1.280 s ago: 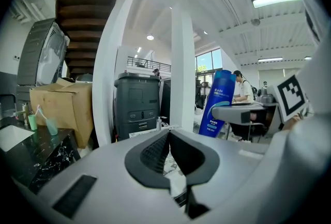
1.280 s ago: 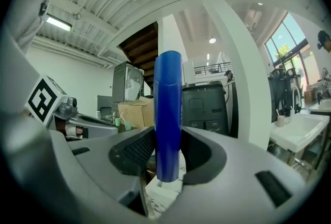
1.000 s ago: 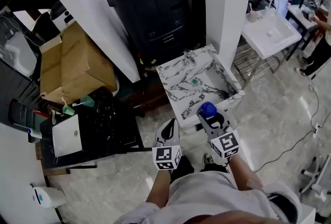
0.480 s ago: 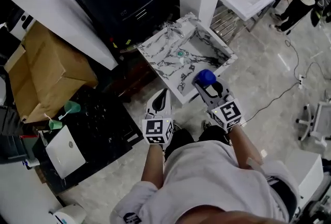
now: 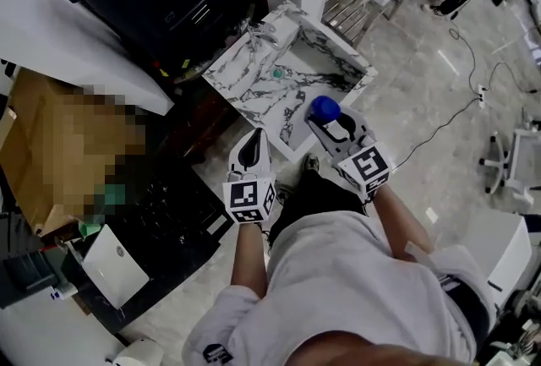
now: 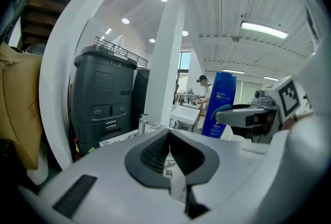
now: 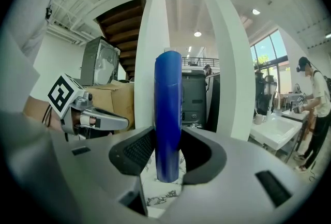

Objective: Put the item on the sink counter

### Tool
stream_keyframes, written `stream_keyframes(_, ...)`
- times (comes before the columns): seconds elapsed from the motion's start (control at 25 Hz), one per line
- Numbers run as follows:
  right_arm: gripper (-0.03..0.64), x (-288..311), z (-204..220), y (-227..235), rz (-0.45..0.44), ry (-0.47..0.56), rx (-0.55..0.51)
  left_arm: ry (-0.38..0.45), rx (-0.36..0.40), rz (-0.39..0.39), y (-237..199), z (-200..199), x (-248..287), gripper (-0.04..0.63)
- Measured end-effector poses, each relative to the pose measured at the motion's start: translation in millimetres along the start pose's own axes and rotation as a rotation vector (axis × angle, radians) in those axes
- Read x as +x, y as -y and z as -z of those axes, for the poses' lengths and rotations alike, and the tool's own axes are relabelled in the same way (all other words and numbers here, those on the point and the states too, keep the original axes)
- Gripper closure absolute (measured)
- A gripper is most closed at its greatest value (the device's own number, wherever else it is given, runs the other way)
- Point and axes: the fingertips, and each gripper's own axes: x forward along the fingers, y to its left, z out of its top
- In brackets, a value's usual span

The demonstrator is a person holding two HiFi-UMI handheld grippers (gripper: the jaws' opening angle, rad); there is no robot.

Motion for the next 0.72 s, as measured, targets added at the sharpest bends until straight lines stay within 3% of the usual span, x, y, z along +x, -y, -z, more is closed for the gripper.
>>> stream_keyframes(0.4, 0.463, 60, 6, 36, -0.097, 0.013, 0.018, -0.060, 0.029, -0.068, -26, -10, 53, 0.584)
stream_keyframes(0.72, 0.463, 96, 27, 50, -0.145, -0.035, 0.033, -0.099, 0.007, -0.128, -39, 2, 74, 0.584)
